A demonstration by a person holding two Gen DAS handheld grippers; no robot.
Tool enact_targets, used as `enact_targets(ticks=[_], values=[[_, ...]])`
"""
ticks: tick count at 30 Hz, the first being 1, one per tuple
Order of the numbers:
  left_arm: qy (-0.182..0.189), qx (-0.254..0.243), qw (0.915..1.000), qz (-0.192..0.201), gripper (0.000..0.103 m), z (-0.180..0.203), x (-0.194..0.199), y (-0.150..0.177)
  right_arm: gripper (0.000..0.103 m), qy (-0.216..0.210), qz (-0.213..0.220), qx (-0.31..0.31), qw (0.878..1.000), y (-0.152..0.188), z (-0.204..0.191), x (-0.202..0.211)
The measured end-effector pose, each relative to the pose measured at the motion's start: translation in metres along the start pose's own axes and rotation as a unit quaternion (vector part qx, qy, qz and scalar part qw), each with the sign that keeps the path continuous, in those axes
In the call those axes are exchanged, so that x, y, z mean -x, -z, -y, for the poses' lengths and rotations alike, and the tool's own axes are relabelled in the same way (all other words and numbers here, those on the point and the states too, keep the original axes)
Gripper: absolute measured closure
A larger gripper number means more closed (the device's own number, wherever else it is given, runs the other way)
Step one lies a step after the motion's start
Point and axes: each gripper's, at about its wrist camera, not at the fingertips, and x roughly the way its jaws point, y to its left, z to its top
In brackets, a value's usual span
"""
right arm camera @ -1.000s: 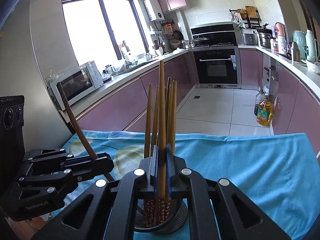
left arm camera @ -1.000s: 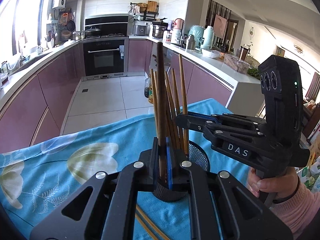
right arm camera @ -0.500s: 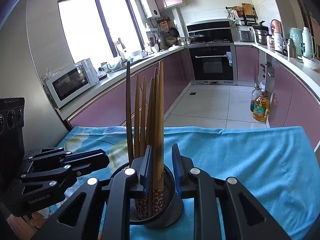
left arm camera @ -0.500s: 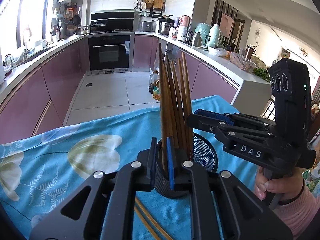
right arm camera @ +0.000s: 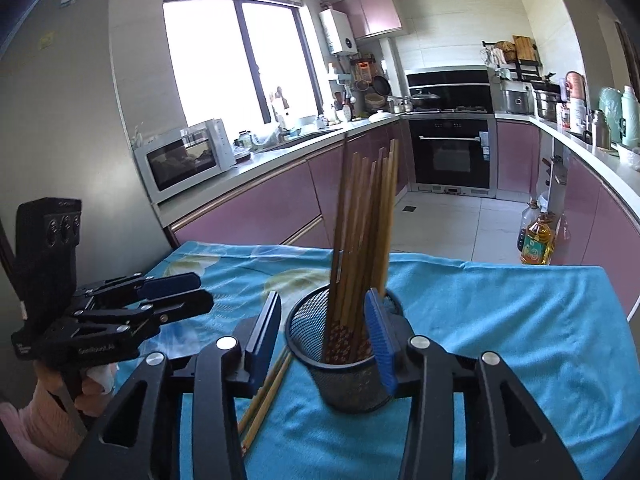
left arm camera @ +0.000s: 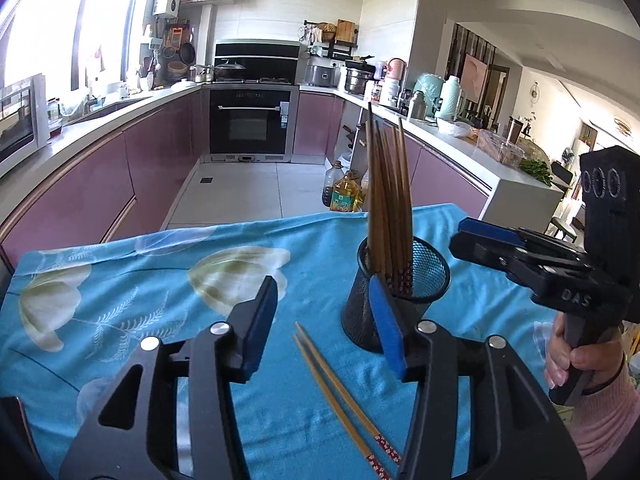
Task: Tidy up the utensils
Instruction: 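Withdraw both open tools from the cup toward the last two chopsticks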
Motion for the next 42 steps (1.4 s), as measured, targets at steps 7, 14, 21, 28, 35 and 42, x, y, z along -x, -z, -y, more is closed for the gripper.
enact_targets(ticks=[7, 14, 21, 28, 35, 42], values=[[-0.024, 0.013, 0.9989, -0.039, 0.039, -0.013, 0.006, 0.052, 0.057, -0.026, -0.089, 0.026, 0.995, 0.051, -0.031, -0.029], [-0.040, 0.016, 0.9962, -0.075, 0.038, -0.016, 0.004, 0.092, 0.057, -0.027, -0.157, 0.025, 0.987, 0.083, -0.045, -0.060], [-0.042, 0.023, 0.9947, -0.091, 0.038, -0.017, 0.003, 0.108, 0.064, -0.021, -0.174, 0.026, 0.984, 0.093, -0.054, -0.066], [-0.038, 0.011, 0.9943, -0.099, 0.038, -0.009, 0.003, 0.114, 0.073, -0.018, -0.183, 0.034, 0.982, 0.103, -0.058, -0.063], [-0.027, 0.004, 0.9943, -0.103, 0.039, -0.002, -0.001, 0.116, 0.087, -0.006, -0.188, 0.028, 0.982, 0.102, -0.054, -0.064], [-0.014, -0.003, 0.9935, -0.113, 0.044, 0.006, -0.010, 0.117, 0.094, -0.008, -0.193, 0.013, 0.981, 0.104, -0.045, -0.059]])
